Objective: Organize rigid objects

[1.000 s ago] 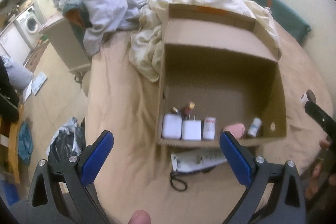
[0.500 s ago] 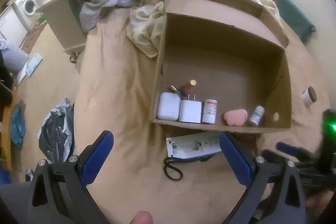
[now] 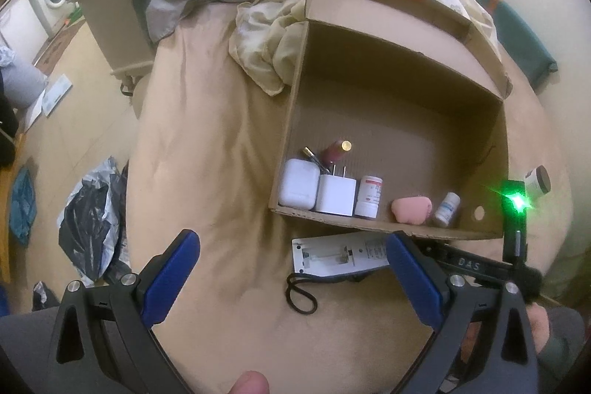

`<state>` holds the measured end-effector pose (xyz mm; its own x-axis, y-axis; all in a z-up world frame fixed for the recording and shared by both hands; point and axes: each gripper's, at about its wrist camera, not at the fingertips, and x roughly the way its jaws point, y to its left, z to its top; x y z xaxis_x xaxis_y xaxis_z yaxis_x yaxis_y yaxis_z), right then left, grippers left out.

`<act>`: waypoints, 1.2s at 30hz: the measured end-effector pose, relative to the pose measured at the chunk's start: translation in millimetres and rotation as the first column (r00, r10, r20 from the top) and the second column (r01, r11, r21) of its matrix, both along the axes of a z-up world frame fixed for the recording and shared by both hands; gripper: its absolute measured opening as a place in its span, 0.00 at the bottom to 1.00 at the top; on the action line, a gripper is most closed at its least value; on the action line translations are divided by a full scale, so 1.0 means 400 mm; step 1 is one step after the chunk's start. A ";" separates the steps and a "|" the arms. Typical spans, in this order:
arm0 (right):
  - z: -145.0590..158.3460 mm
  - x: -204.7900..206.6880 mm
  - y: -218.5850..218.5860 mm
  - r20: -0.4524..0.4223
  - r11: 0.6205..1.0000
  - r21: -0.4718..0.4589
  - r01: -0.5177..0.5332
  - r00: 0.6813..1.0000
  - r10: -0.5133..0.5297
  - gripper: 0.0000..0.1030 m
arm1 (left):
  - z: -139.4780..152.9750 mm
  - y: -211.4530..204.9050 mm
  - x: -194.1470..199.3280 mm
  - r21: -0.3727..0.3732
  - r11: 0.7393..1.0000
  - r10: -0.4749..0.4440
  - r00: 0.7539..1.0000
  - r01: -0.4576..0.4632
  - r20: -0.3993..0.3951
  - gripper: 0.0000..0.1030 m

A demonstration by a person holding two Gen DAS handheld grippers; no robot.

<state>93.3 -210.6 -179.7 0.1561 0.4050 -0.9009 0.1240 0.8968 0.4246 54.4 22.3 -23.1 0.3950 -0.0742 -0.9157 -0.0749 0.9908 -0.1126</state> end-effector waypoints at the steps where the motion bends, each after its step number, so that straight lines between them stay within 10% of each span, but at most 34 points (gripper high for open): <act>1: -0.002 -0.001 0.001 0.009 1.000 -0.010 0.005 1.000 -0.005 1.00 | -0.001 -0.001 0.000 -0.003 1.000 0.000 1.000 0.000 -0.002 0.98; 7: -0.007 -0.048 0.092 0.098 0.964 -0.244 -0.106 0.986 0.133 1.00 | -0.004 -0.013 0.004 0.001 1.000 -0.010 1.000 0.010 -0.008 0.98; 12: -0.001 -0.047 0.089 0.085 0.962 -0.246 -0.120 0.986 0.145 0.98 | -0.008 -0.010 0.006 0.012 1.000 -0.001 1.000 0.001 -0.008 0.98; 23: 0.055 -0.093 -0.008 0.118 0.989 -0.132 -0.070 0.989 0.086 0.54 | -0.015 0.006 0.010 0.025 0.999 0.027 1.000 -0.027 -0.004 0.98; 31: 0.032 -0.092 -0.027 0.058 0.997 -0.075 -0.024 0.998 0.029 0.68 | -0.014 0.004 0.005 0.029 0.999 0.020 1.000 -0.020 -0.004 0.98; 36: 0.034 -0.066 0.017 0.048 0.987 -0.162 -0.023 0.998 0.031 0.97 | -0.017 0.011 0.005 0.021 0.999 0.031 0.999 -0.031 -0.010 0.98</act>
